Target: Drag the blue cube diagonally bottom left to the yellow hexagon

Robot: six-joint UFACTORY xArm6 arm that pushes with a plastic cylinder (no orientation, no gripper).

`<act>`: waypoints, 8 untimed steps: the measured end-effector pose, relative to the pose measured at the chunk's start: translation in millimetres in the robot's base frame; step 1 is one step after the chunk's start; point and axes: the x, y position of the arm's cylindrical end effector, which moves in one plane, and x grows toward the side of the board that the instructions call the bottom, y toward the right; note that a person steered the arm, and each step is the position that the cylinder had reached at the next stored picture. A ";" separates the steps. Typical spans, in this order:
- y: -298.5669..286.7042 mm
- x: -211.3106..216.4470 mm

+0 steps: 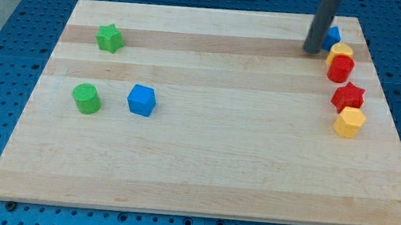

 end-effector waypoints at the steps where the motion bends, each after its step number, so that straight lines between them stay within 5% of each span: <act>1: -55.0 22.2; 4: -175.3 76.6; 8: -316.3 97.0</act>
